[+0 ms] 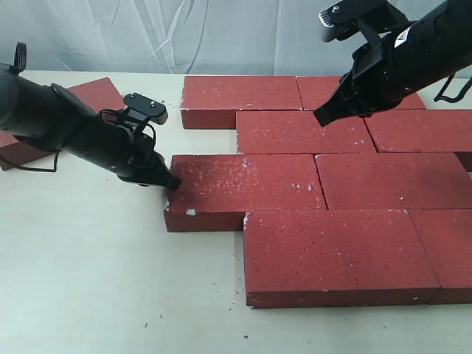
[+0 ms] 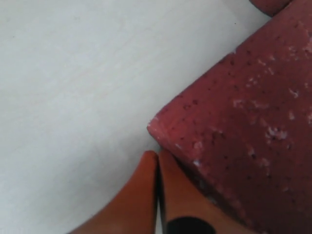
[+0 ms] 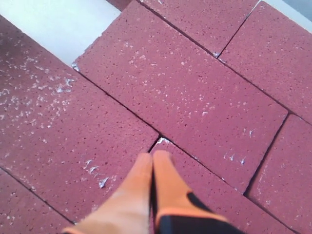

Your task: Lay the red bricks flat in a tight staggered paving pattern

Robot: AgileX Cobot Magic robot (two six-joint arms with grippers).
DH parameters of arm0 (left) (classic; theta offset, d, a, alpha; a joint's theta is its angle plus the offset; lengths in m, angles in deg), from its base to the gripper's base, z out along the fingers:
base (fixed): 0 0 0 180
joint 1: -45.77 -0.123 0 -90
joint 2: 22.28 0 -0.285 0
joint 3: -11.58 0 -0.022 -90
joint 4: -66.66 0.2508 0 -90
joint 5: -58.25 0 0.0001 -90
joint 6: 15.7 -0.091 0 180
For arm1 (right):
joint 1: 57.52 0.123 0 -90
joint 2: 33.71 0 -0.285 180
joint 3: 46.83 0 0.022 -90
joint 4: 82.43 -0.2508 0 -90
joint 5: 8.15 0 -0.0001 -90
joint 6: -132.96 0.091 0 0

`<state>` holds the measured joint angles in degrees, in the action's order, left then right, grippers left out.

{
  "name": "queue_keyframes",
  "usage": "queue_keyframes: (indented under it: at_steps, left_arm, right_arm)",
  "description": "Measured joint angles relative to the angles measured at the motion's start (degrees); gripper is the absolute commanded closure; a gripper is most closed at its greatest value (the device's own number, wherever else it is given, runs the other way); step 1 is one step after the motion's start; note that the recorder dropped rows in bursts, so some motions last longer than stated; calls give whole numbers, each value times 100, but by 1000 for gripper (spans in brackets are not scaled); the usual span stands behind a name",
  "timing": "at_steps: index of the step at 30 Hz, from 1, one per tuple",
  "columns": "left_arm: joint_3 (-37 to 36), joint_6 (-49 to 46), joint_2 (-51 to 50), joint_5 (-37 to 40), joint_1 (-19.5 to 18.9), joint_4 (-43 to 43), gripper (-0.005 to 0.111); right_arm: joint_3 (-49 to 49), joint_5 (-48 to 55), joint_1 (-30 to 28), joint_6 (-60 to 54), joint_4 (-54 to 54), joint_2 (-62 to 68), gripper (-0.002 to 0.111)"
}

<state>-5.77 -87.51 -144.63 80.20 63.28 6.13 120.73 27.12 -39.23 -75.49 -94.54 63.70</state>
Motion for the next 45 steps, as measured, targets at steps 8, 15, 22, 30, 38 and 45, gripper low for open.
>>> queue_keyframes:
  at_steps: [8,15,22,30,38,45]
  left_arm:
    - [12,755,0,143,-264,739,107]
    - [12,845,0,248,-349,837,107]
    - [12,845,134,974,-370,824,107]
    - [21,835,145,1326,-370,667,107]
    - [21,804,145,1340,-370,658,107]
    - [21,1189,202,1011,-681,1302,107]
  right_arm:
    - [0,0,0,0,0,0,109]
    - [0,-47,0,0,-95,0,109]
    - [0,-153,0,0,-190,0,109]
    - [0,-162,0,0,-190,0,109]
    - [0,-195,0,0,-201,0,109]
    - [0,-299,0,-36,-539,86,109]
